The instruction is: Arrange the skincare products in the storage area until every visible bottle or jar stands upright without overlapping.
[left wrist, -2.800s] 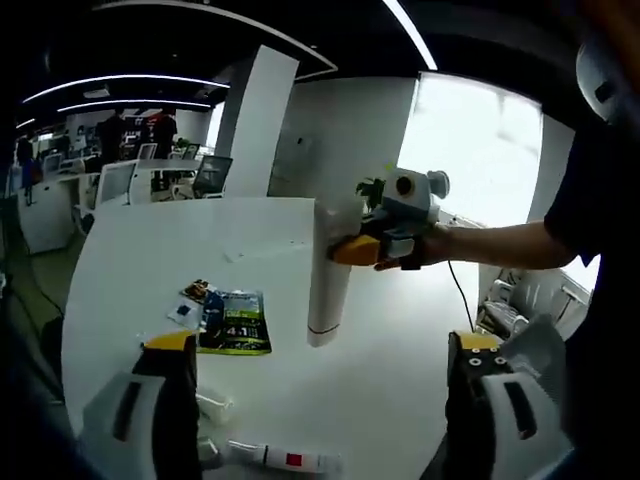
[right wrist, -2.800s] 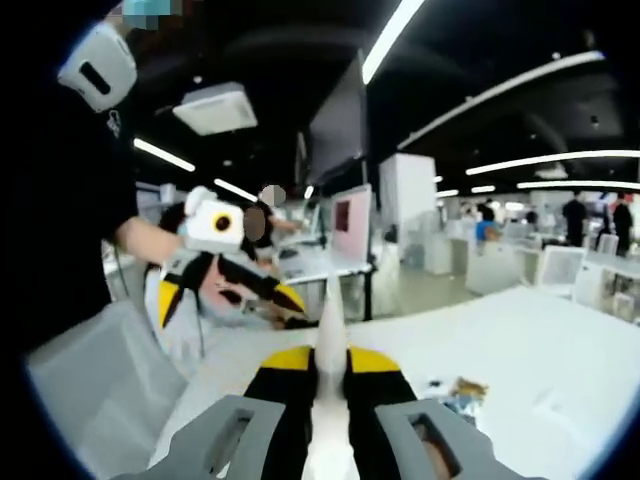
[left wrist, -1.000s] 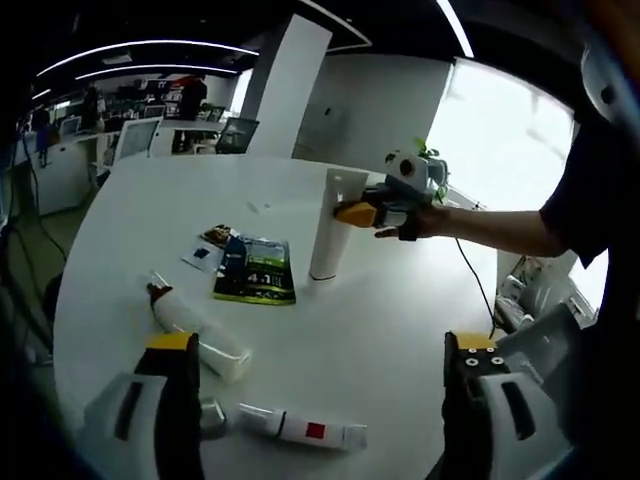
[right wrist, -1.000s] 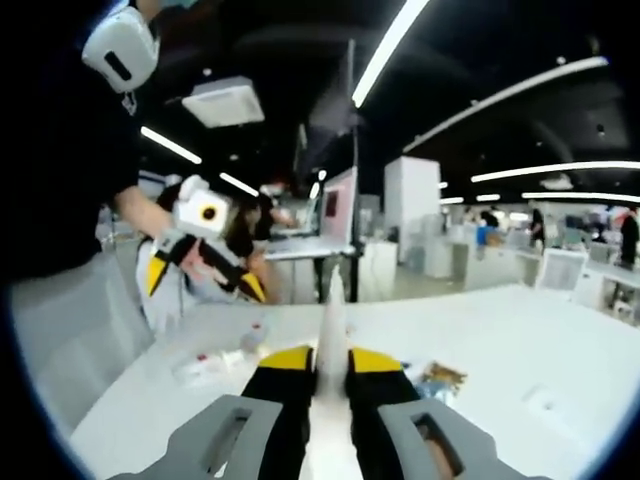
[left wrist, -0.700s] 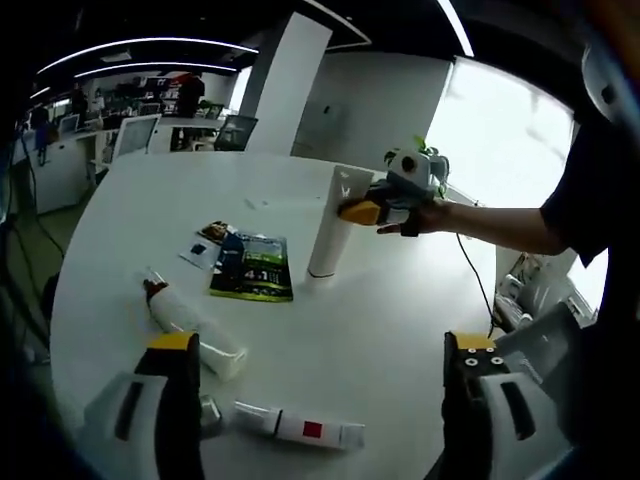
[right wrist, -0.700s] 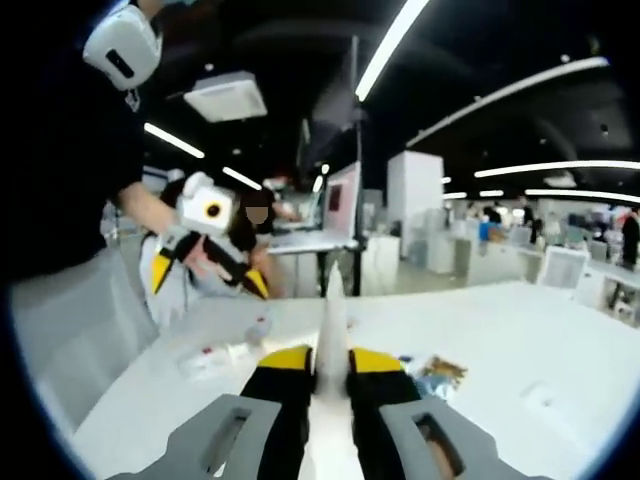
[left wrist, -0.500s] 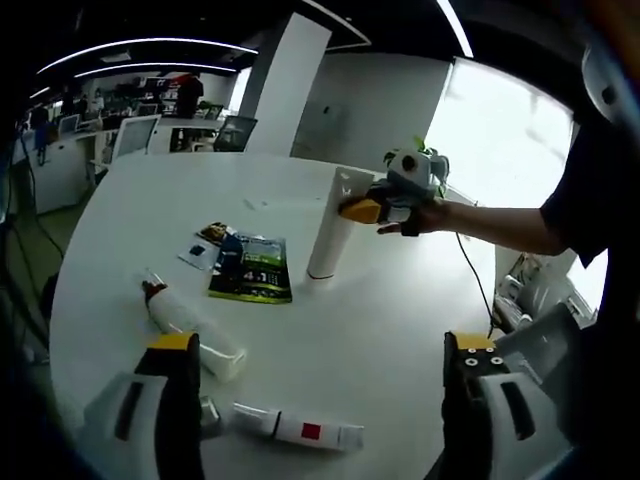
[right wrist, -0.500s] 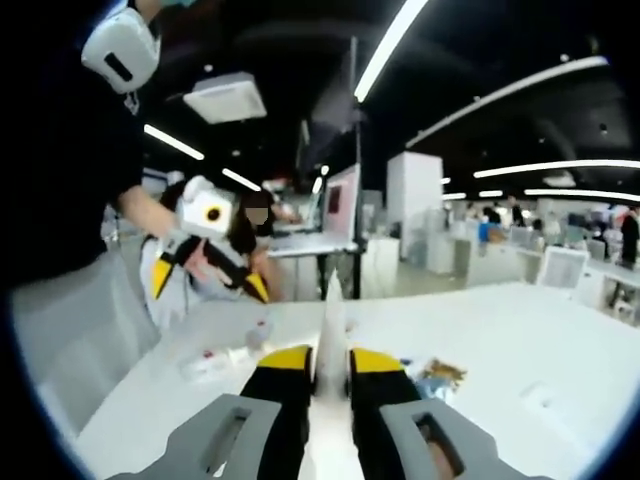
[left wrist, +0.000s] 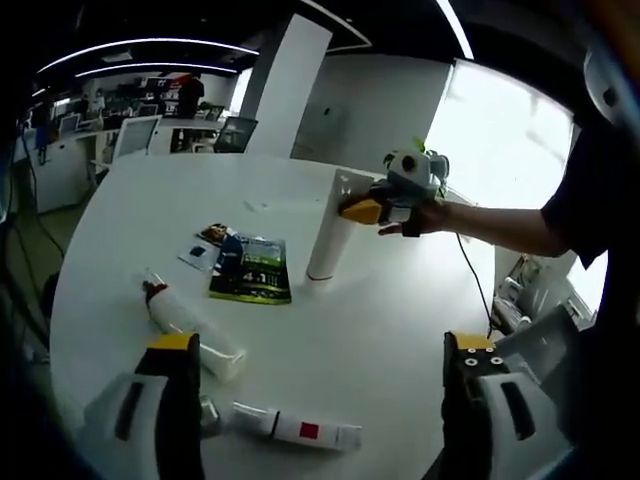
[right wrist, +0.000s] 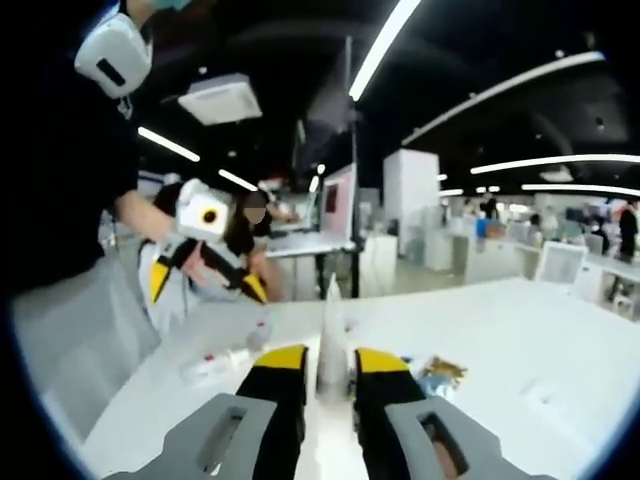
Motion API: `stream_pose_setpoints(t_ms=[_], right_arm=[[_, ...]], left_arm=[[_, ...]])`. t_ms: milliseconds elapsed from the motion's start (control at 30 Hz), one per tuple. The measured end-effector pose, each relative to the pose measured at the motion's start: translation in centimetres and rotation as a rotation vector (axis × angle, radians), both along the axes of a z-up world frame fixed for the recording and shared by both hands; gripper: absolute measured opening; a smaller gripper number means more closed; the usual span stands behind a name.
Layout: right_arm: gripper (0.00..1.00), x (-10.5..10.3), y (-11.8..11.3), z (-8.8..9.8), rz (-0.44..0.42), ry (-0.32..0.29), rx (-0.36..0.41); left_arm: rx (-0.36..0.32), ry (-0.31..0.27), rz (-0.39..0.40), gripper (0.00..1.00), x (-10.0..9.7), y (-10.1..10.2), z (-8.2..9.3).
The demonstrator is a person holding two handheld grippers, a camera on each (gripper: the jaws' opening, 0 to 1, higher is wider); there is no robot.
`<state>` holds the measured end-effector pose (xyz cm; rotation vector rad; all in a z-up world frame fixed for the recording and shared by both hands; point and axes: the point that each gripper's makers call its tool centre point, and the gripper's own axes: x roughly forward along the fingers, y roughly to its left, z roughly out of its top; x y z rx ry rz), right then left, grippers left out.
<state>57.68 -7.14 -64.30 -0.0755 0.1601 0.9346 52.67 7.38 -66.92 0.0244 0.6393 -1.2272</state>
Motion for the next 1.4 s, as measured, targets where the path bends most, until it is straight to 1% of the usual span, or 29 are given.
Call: stream_pose_setpoints(t_ms=[200,300,400,467,500,600,633,700,733,767,867,900,967,1000,1067,1100,1167,1200,1267,1333,1400], right_arm=[[0.17,0.0,-0.2,0.1,-0.020,0.022,0.002],[0.20,-0.3,-0.4,-0.1,-0.030,0.037,-0.015],[0.22,-0.5,-0.8,0.0,-0.047,0.046,-0.017],[0.26,-0.6,-1.1,0.2,-0.066,0.053,-0.009],[0.27,-0.6,-1.3,0.2,-0.076,0.067,-0.005],[0.32,-0.9,-1.3,0.4,-0.082,0.072,-0.012],[0.33,-1.1,-1.4,0.3,-0.091,0.084,-0.017],[0.36,-1.5,-1.6,0.3,-0.105,0.086,-0.026],[0.38,-1.6,-1.9,0.2,-0.129,0.100,-0.022],[0.42,-1.7,-2.3,0.1,-0.154,0.115,-0.019],[0.49,-2.0,-3.2,0.1,-0.208,0.118,-0.019],[0.51,-2.4,-3.6,-0.1,-0.231,0.143,-0.018],[0.56,-2.8,-4.1,-0.2,-0.257,0.148,-0.034],[0.58,-3.1,-4.3,-0.3,-0.267,0.161,-0.032],[0.60,-3.6,-4.7,-0.3,-0.293,0.174,-0.025],[0.60,-3.8,-5.3,-0.4,-0.319,0.198,-0.021],[0.61,-4.1,-6.2,-0.5,-0.365,0.223,-0.012],[0.63,-4.2,-6.5,-0.5,-0.379,0.225,-0.003],[0.69,-4.7,-6.8,-0.6,-0.397,0.237,-0.020],[0.71,-5.2,-6.8,-0.5,-0.409,0.243,-0.033],[0.71,-5.5,-6.7,-0.4,-0.421,0.247,-0.027]], left_arm=[[-0.007,-0.004,0.003,0.95,-0.1,0.1,0.4],[-0.011,-0.006,0.004,0.95,-0.2,0.2,0.6],[-0.008,-0.008,0.004,0.95,-0.3,0.4,0.8],[-0.007,-0.011,0.006,0.95,-0.3,0.6,0.9],[-0.008,-0.010,0.009,0.95,-0.4,0.7,1.0],[-0.013,-0.009,0.013,0.95,-0.5,0.8,1.2],[-0.016,-0.008,0.014,0.95,-0.5,0.8,1.2],[-0.023,-0.008,0.021,0.95,-0.5,0.8,1.4],[-0.024,-0.007,0.024,0.95,-0.6,0.8,1.5],[-0.024,-0.007,0.026,0.96,-0.6,0.9,1.5],[-0.028,-0.008,0.031,0.95,-0.6,1.0,1.6],[-0.027,-0.009,0.033,0.95,-0.6,1.1,1.6],[-0.026,-0.010,0.036,0.95,-0.6,1.2,1.7],[-0.026,-0.009,0.038,0.95,-0.6,1.3,1.8],[-0.025,-0.009,0.038,0.94,-0.7,1.4,1.9],[-0.024,-0.008,0.036,0.93,-0.7,1.5,1.9],[-0.020,-0.010,0.036,0.93,-0.8,1.6,2.0],[-0.020,-0.008,0.035,0.93,-0.8,1.6,2.0],[-0.019,-0.001,0.032,0.93,-1.0,1.7,2.1],[-0.009,-0.001,0.036,0.94,-1.0,1.8,2.1],[-0.010,0.003,0.048,0.97,-0.9,1.9,2.2]])
